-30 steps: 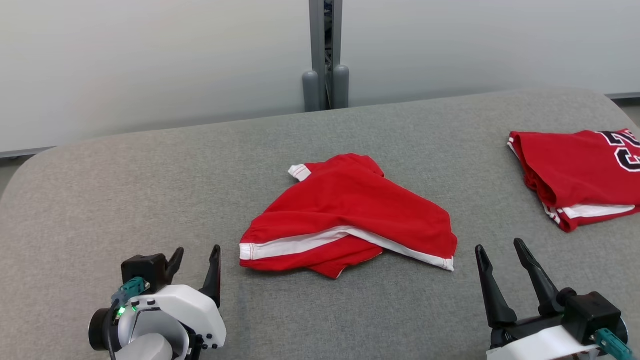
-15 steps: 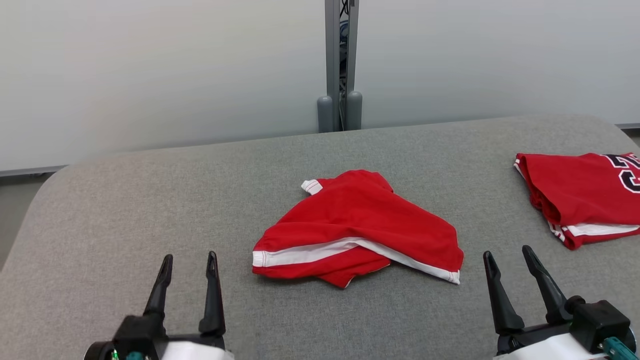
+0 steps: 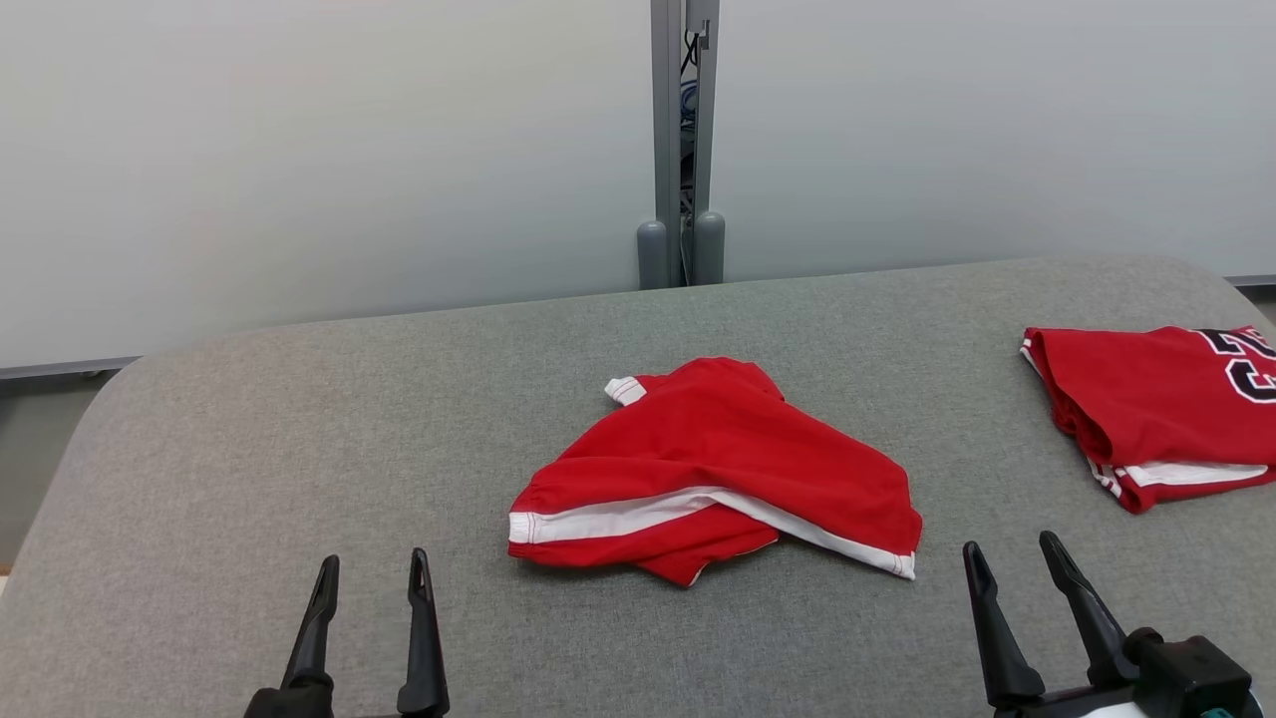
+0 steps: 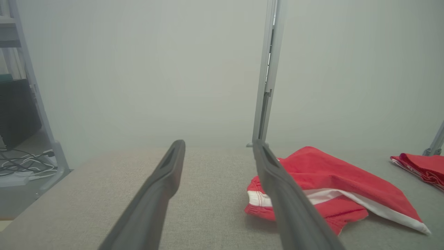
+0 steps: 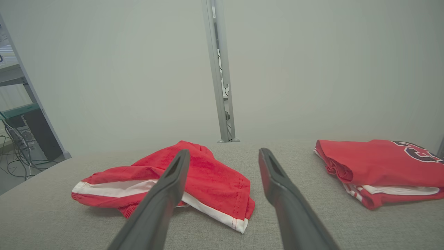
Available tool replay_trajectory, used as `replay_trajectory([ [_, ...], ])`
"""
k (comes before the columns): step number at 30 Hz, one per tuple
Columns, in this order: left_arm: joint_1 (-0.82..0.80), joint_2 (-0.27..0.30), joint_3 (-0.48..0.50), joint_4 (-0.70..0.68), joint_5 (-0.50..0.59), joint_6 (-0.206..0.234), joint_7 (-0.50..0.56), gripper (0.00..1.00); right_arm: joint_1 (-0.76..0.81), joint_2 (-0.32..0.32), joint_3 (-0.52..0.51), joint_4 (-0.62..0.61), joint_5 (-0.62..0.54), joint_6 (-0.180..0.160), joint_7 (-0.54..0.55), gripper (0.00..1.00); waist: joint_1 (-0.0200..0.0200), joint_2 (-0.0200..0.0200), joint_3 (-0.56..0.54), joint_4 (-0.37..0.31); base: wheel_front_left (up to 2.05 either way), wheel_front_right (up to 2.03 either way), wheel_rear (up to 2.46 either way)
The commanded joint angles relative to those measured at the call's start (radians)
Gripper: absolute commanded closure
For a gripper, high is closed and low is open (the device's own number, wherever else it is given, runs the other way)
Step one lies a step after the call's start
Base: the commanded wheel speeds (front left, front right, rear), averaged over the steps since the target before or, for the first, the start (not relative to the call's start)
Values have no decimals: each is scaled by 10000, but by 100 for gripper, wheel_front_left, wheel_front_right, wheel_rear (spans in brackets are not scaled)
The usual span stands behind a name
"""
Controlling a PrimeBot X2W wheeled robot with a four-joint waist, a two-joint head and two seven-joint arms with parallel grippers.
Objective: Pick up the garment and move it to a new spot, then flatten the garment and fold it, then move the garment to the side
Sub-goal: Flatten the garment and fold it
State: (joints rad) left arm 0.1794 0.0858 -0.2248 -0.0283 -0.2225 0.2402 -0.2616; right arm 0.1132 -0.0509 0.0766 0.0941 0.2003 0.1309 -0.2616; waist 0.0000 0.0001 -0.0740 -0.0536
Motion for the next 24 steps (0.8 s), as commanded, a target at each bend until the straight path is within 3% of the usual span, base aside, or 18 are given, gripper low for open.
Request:
replay_trajectory([
  [1,36,5,62,31,94,-63,-37,0,63,-22,7,1,34,-3,-56,0,0,-1,0,0,0,0,0],
  [7,-20,-235,268,197,591,-465,-37,0,-56,-17,115,23,32,-3,-56,0,0,-1,10,2,0,0,0],
  [15,-86,-325,316,424,865,-659,-38,0,-93,-16,105,-21,69,-3,-56,0,0,-1,0,-7,0,0,0],
  [24,-294,-328,258,1343,88,-1165,-38,0,-127,-16,139,-53,62,-3,-56,0,0,-1,67,-94,0,0,0],
])
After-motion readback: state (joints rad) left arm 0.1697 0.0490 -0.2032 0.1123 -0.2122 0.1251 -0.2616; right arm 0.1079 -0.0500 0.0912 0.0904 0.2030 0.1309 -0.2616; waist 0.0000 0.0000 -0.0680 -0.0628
